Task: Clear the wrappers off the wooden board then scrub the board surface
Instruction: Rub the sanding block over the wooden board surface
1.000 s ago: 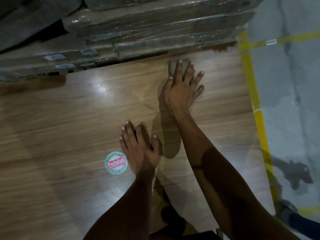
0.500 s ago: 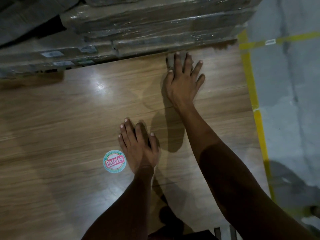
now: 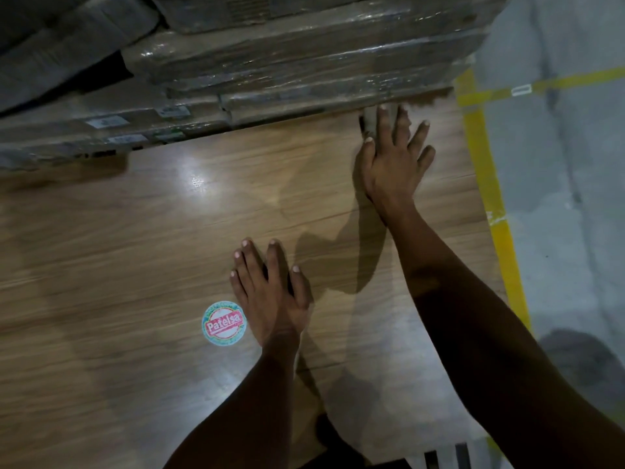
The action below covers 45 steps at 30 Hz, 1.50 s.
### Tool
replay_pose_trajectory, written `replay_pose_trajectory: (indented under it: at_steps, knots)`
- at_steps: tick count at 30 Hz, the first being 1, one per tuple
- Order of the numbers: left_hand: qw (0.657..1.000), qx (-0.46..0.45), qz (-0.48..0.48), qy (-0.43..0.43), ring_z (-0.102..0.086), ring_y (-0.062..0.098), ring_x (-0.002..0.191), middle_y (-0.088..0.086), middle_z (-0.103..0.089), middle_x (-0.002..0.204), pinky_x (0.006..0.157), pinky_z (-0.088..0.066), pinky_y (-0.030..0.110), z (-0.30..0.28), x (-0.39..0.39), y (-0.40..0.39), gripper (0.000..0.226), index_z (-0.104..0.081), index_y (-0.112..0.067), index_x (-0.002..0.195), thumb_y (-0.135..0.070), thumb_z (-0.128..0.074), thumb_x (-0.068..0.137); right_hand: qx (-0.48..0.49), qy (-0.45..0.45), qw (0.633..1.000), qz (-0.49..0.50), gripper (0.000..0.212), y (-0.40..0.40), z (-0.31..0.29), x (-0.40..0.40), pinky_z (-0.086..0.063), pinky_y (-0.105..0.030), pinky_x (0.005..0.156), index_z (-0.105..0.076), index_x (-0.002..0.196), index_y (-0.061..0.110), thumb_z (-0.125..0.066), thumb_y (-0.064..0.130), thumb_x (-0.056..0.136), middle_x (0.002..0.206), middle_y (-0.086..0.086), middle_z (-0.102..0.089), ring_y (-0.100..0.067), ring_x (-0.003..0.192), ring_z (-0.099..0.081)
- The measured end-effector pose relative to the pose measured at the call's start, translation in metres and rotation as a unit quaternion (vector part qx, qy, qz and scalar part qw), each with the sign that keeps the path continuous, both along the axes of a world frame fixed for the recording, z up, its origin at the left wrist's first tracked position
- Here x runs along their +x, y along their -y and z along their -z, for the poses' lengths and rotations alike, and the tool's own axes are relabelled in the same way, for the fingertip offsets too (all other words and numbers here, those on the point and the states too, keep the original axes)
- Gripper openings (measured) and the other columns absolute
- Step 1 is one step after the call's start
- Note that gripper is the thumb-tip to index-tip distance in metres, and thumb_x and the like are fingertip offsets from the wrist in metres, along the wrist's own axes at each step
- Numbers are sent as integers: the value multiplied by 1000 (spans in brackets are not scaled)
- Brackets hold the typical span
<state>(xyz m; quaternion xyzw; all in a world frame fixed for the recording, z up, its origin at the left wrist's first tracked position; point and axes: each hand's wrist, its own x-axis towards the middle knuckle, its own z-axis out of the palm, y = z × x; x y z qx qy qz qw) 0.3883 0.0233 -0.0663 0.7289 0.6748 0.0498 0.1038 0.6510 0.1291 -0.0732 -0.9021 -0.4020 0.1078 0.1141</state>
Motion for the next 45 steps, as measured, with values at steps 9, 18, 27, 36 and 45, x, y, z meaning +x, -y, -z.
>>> replay_pose_trajectory:
  at_steps: [9,18,27,36,45]
  knots:
    - [1000,-8,-1,-1,-20,36,155,16,-22,168,124,-18,51,3,-1,1,62,-41,-23,154,-44,-47,96,0,8,1000,-26,60,20,1,1,-16,-62,119,-18,163,37,-30,48,105,172,-1,-15,-40,157,-8]
    - [1000,4,-1,12,-25,38,153,18,-28,166,123,-21,52,0,1,1,62,-46,-20,152,-45,-44,94,-21,22,995,-90,61,63,-1,-14,-19,-60,117,-16,164,36,-28,48,106,173,-2,-13,-40,158,-7]
    - [1000,-1,4,16,-22,37,155,16,-24,167,125,-17,51,1,-1,2,61,-43,-21,153,-44,-45,96,-27,9,997,-71,62,94,0,-42,-17,-61,117,-12,164,35,-28,48,105,173,-3,-9,-38,158,-6]
    - [1000,0,4,16,-20,36,155,16,-24,167,125,-15,50,1,-1,2,62,-43,-20,152,-44,-45,96,-18,19,998,63,62,110,2,-27,-21,-60,115,-19,163,35,-29,48,103,172,-4,-15,-40,157,-13]
    - [1000,0,11,15,-16,35,156,16,-21,168,125,-13,49,0,-1,4,61,-40,-21,153,-43,-47,97,-33,41,994,92,62,161,4,-30,-27,-59,114,-22,162,35,-34,48,103,171,-3,-20,-40,155,-19]
